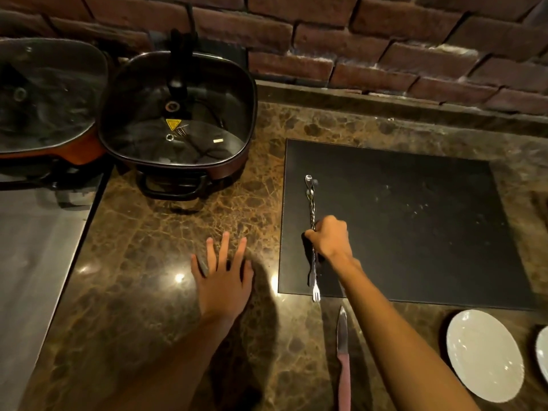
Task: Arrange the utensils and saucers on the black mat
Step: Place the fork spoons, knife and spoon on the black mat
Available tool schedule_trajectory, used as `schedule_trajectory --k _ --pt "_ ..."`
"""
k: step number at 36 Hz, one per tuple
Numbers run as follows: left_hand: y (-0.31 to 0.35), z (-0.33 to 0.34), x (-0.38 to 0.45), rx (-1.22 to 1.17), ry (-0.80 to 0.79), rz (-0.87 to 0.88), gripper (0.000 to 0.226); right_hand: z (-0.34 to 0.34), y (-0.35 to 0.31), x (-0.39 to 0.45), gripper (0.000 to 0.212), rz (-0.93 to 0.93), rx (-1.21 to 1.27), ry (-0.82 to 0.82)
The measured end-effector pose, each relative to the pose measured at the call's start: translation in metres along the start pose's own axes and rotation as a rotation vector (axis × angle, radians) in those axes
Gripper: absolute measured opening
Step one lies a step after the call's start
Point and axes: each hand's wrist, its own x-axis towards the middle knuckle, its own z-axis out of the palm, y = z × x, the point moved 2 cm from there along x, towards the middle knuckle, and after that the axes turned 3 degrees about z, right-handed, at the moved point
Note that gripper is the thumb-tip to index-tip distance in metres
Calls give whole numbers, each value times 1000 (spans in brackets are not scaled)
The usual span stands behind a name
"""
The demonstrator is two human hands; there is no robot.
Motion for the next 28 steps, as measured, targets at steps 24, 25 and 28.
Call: schedule_trajectory --k 24,25,28 --pt "-2 0 -1 32 -46 1 59 11 168 -170 46 124 -138 -183" --pt "0 1 -1 38 -55 9 59 15 174 -177 42 137 -149 -213" --pt "13 -1 2 35 -89 46 58 23 182 -194 29 157 -147 -199"
